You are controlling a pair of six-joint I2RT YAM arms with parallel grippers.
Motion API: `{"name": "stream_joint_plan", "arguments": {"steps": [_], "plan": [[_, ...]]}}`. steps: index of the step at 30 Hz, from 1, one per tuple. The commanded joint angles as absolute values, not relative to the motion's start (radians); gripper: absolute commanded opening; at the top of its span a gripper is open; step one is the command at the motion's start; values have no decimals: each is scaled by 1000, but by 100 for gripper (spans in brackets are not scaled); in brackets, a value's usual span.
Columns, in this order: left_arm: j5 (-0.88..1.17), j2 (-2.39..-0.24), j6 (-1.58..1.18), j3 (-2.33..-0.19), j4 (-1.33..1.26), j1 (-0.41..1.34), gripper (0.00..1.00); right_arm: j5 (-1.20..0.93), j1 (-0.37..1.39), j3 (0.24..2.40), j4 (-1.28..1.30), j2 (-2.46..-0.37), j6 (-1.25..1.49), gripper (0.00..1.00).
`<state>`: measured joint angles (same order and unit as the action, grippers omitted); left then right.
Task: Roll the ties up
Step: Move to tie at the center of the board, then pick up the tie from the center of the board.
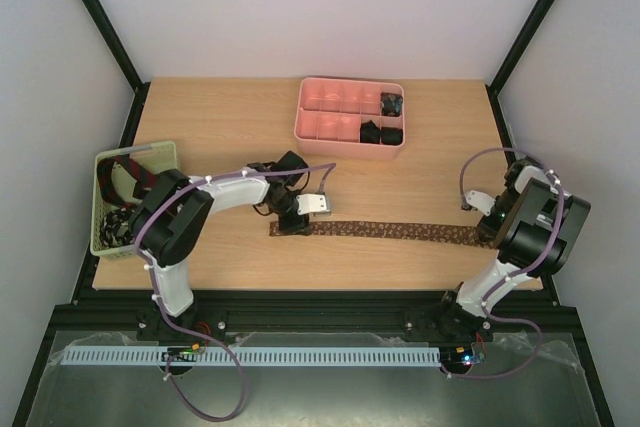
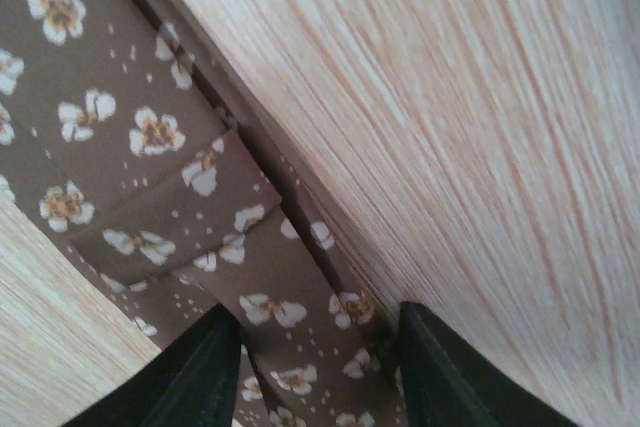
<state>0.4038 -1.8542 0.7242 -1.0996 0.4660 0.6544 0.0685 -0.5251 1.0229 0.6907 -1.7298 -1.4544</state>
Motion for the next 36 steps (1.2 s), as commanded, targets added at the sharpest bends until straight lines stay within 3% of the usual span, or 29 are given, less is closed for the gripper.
{"name": "stream_joint_plan", "arguments": {"steps": [1, 5, 10, 14, 19, 23, 25, 29, 36], "plan": [[434, -1817, 690, -1129, 495, 647, 55, 52, -539, 1071, 753, -1729, -1475, 51], [452, -1712, 688, -1136, 528, 622, 76, -74, -532, 1209, 914, -1678, -1447, 80], [489, -1574, 658, -1142, 511, 526, 99, -218, -495, 1354, 1011, -1584, -1328, 99], [567, -1478, 629, -1171, 453, 405, 99, -344, -414, 1482, 932, -1537, -1004, 98], [490, -1438, 443, -1149, 252, 367, 99, -507, -284, 1625, 743, -1537, -549, 98], [578, -1550, 621, -1268, 542, 356, 99, -649, -107, 1806, 891, -1692, -399, 99], [618, -1537, 652, -1213, 551, 323, 99, -711, -28, 1822, 972, -1771, -359, 99], [545, -1427, 791, -1015, 501, 337, 99, -836, 83, 1726, 961, -1850, -263, 99], [446, -1376, 894, -827, 526, 380, 99, -882, 344, 1376, 558, -1788, 56, 99]]}}
